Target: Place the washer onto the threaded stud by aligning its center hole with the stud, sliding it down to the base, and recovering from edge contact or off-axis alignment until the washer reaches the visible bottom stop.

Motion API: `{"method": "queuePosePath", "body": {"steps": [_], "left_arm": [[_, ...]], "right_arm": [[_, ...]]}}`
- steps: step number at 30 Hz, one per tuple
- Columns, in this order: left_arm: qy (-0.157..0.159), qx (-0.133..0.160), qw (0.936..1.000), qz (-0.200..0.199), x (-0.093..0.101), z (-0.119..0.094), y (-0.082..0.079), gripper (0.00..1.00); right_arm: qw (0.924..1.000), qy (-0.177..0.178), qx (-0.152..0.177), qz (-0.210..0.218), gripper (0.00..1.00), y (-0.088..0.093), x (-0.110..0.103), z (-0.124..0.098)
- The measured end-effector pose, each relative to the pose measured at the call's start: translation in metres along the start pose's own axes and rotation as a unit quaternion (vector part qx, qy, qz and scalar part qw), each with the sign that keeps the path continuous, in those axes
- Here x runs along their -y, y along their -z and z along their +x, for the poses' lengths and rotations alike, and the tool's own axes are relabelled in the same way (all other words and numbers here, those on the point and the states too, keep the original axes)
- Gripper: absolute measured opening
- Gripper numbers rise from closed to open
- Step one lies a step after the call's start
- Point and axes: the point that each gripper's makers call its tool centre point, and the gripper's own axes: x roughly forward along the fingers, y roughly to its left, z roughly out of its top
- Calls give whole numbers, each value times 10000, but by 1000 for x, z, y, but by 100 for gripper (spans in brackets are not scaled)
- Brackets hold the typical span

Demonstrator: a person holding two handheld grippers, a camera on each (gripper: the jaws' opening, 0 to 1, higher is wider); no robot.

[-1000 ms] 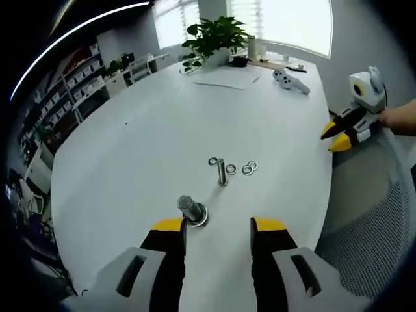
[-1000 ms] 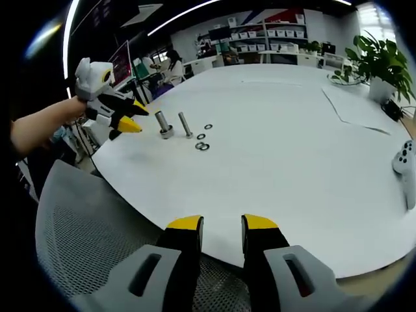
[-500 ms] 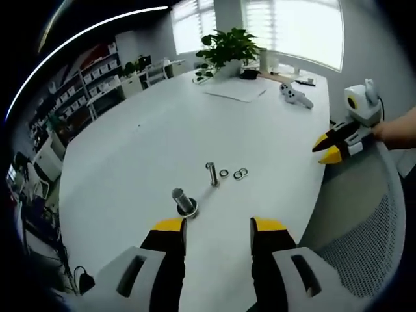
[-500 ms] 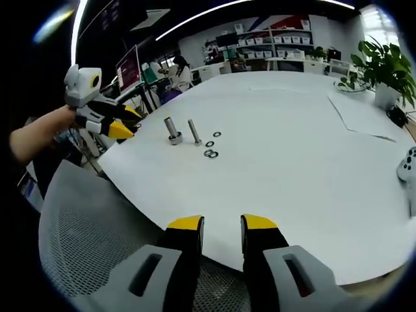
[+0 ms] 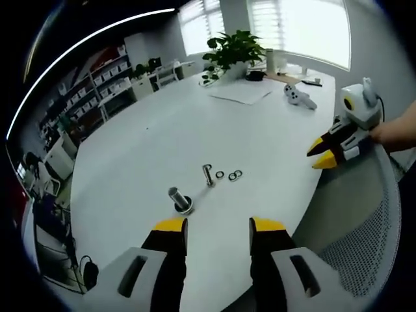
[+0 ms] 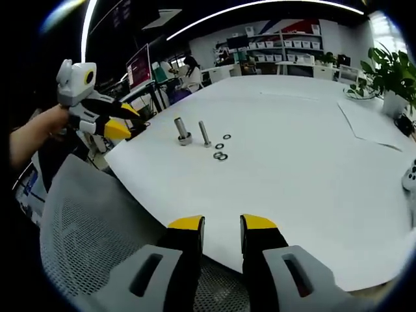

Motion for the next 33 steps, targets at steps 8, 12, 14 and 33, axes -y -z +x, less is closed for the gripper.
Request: {"method": "queuePosePath", "body": {"steps": [8,12,14,33], "left_arm": [[191,-82,9993,326,13,13,-11,36],[365,-109,9978,535,19,29,-18,36],[510,-149,9966,636,21,40,-20,36],[1590,-655,9724,1576,34,123,-24,34]], "right_arm": [[10000,49,39,44,25,-1,2,-1],[9999,-23,-103,64,25,4,-1,1],[9999,-28,-122,72,25,4,-1,1],[9997,-20,-198,121,25,7,-1,0]]}}
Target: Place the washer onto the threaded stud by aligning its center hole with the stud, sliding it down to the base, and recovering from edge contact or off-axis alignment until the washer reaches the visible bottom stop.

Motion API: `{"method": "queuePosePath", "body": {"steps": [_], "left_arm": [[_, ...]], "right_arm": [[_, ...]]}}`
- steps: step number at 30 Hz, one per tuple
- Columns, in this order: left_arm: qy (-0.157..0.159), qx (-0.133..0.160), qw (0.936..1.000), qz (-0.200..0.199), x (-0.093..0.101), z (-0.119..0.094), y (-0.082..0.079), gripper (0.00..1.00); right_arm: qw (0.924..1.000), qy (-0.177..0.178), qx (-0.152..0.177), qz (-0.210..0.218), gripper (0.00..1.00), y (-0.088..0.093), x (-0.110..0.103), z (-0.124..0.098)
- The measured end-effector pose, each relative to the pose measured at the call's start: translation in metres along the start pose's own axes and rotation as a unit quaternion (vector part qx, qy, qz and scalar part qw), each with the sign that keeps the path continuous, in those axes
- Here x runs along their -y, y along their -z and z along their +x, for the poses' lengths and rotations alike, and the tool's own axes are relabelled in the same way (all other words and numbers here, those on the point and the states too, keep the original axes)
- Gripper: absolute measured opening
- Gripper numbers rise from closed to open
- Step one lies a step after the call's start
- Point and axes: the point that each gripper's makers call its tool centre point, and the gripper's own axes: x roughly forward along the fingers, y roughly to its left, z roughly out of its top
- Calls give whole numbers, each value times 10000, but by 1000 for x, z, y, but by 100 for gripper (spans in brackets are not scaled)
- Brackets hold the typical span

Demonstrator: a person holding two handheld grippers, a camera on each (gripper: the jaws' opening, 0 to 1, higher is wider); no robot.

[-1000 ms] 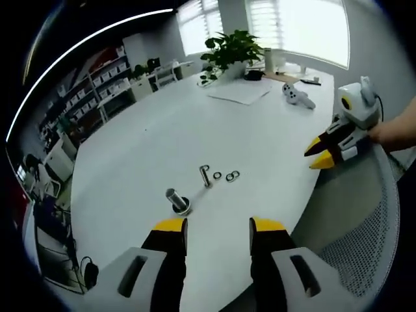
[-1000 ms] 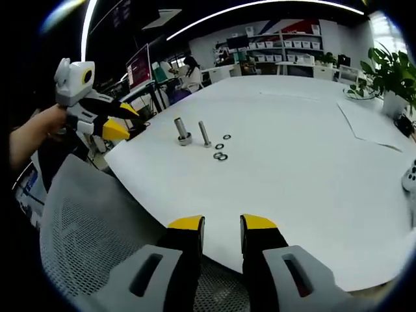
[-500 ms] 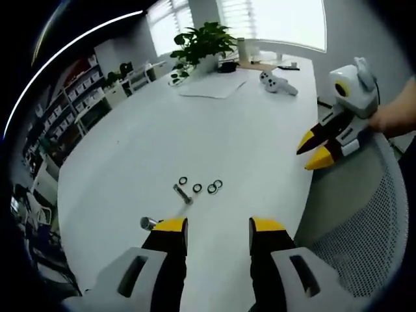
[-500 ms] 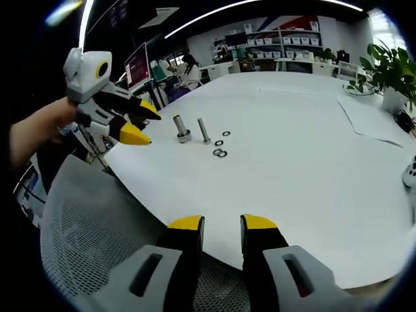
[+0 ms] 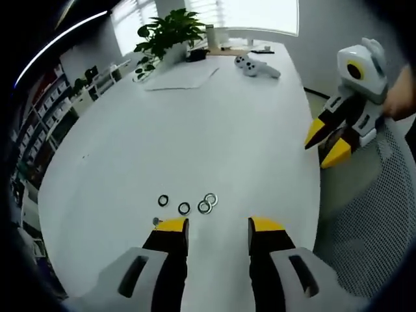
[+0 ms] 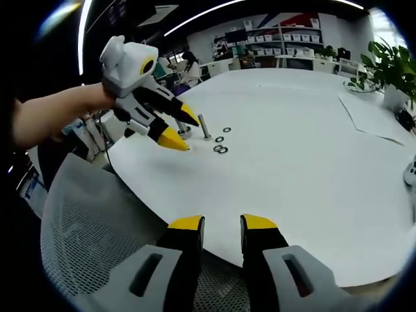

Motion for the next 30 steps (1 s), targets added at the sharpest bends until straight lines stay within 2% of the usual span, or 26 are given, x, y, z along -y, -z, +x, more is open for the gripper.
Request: {"method": "queuePosePath", "body": {"steps": [4,8,12,15,25,30], "left_arm": [[215,-94,9997,105,-2,11,1,27],[264,-242,9990,261,-7,20,3,27],[325,-296,9980,458,-9,22,-2,25],[413,-435,9967,540,-9,25,0,21],[538,-760,9919,864,-12,38,0,22],[632,-912,9889,989,-13,43,1,18]], "right_arm": [[10000,17,-24,27,25,1,1,0],[10000,-3,-30,42,25,1,0,1],[10000,-15,-41,42,24,1,0,1],[9999,-62,-135,12,24,5,-2,1],[9999,-20,-93,40,24,4,0,1],[10000,-13,-81,41,24,3,0,1]]}}
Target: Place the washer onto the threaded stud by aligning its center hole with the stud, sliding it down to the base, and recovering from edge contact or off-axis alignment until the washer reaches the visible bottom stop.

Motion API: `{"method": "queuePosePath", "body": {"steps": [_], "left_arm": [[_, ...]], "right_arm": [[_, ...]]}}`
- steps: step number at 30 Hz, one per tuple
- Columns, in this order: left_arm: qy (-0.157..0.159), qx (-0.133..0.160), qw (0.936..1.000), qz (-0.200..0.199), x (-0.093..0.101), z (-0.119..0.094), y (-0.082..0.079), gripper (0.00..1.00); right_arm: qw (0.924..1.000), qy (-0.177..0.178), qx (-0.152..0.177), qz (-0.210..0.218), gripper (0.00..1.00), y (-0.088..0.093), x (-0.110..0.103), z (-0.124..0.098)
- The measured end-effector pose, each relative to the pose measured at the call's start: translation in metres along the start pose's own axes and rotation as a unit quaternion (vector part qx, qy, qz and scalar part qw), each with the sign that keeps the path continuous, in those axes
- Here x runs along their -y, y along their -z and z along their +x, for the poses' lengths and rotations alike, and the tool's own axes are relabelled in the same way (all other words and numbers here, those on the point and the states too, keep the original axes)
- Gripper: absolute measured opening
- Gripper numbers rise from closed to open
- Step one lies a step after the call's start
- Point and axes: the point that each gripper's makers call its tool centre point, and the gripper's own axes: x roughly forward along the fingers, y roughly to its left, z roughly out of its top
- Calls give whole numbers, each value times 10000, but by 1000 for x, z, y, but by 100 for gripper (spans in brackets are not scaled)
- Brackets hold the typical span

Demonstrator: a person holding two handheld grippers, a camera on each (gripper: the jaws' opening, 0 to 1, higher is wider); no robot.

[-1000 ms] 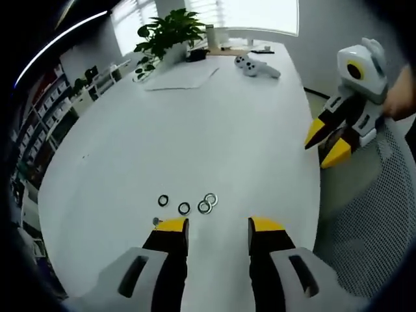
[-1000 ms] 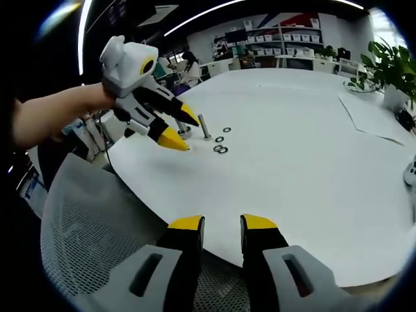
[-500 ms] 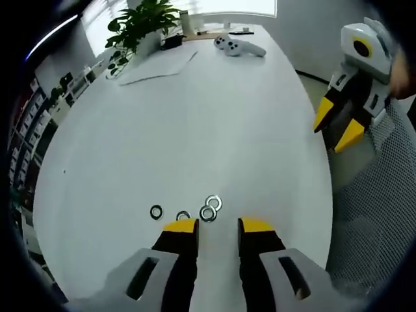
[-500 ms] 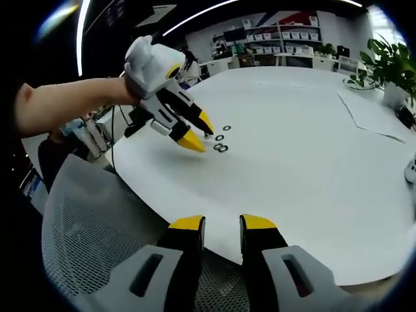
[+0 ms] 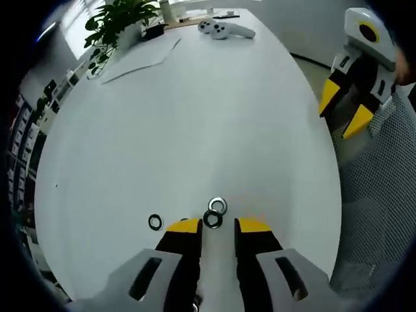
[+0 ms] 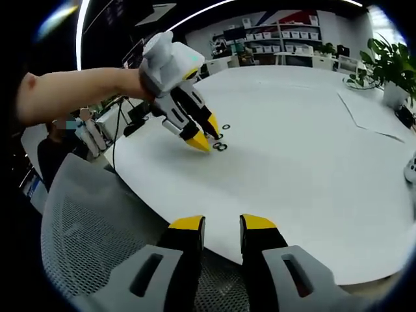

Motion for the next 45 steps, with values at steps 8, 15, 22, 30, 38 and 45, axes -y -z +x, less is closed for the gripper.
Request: {"method": "queuePosePath", "body": {"steps": [8,15,22,30,38,45], "left_arm": [[128,-24,9998,155,-2,2,-3,17],[168,-122,9995,253,-1,6,-1,17],[216,-189,9988,393,0,6,-2,14],[332,-298,9987,264,1,6,-1,12],[353,-557,9974,278,4,2,8,16],[354,-605,9971,279,4,2,8,16]], "right_arm": [[10000,0,-61,37,25,3,0,0],[10000,-13,-49,48,25,2,-1,0],[9999,-3,-110,87,25,5,0,0],[9998,-32,-172,52,25,6,-1,1],[9999,-64,-153,27,25,6,-2,1],[9998,-71,-172,16,25,6,-3,1]]}}
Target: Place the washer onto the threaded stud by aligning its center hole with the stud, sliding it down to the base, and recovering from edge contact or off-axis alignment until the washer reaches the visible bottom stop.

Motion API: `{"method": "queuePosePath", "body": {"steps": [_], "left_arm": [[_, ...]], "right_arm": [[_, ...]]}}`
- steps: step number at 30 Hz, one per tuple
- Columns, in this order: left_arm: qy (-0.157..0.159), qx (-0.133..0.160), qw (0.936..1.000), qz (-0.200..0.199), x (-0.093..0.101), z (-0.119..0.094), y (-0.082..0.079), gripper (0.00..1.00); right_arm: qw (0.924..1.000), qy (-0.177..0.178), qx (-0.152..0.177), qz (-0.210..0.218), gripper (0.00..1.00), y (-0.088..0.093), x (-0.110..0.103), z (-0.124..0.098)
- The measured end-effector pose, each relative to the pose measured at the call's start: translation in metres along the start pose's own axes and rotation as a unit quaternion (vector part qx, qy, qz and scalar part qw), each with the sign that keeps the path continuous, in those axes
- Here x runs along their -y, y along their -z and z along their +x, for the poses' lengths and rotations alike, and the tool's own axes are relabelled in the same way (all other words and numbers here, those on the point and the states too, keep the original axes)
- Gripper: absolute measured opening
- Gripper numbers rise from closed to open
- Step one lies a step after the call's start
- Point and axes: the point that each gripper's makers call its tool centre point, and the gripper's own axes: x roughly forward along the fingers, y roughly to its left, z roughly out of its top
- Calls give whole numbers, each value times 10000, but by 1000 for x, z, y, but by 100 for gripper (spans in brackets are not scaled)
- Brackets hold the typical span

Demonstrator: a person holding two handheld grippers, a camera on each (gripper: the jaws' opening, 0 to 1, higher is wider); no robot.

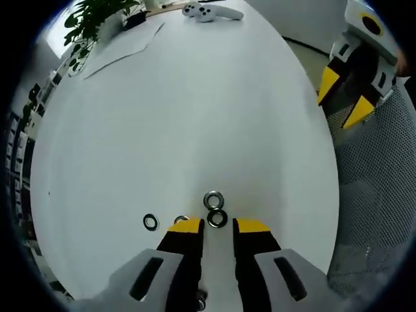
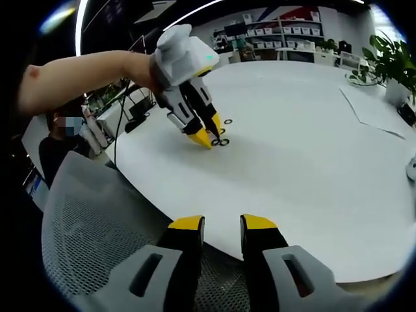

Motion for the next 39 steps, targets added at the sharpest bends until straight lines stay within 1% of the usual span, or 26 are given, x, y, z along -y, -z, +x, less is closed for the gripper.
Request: {"method": "queuePosePath", "body": {"steps": [10,12,14,18,20,23,25,26,27,28,31,33,35,37,39], "left_arm": [[-47,-63,10000,-28,1,1,-1,15],[-58,-65,9999,-86,1,1,-2,12],[-74,-72,9999,24,4,2,-4,10],[-140,-94,9999,-37,3,2,-3,9],[-202,-107,9997,-97,3,2,-3,9],[-425,-85,9989,-151,3,1,-3,9],[-589,-68,9982,47,2,0,-2,9],[-621,-105,9980,68,2,-1,-1,9],[-651,-203,9976,96,3,-2,3,9],[-654,-203,9976,70,3,-2,4,9],[-707,-32,9972,-223,0,-12,3,9],[-780,93,9965,-274,-2,-23,1,9],[-828,167,9959,-332,-4,-31,1,9],[-868,221,9950,-432,-6,-38,3,9],[-938,252,9943,-444,-8,-46,7,9]], "right_arm": [[10000,3,-20,-2,25,1,0,0],[10000,0,-20,-4,25,1,0,0],[10000,1,-17,-11,25,1,0,0],[10000,-5,-21,-16,25,1,0,0],[10000,-17,-25,-23,25,1,-1,0],[10000,-31,-28,-38,25,1,-1,0],[10000,-33,-19,-42,25,0,-1,0],[10000,-35,-13,-50,25,0,-1,0],[10000,-42,-5,-59,25,-1,-1,0],[10000,-46,-2,-61,25,-1,-1,0],[10000,-59,6,-70,25,-1,-2,0],[10000,-57,-2,-70,25,-1,-2,0],[10000,-58,-8,-71,25,-1,-2,1],[9999,-74,-28,-93,25,0,-2,1],[9999,-80,-44,-102,25,0,-3,1]]}}
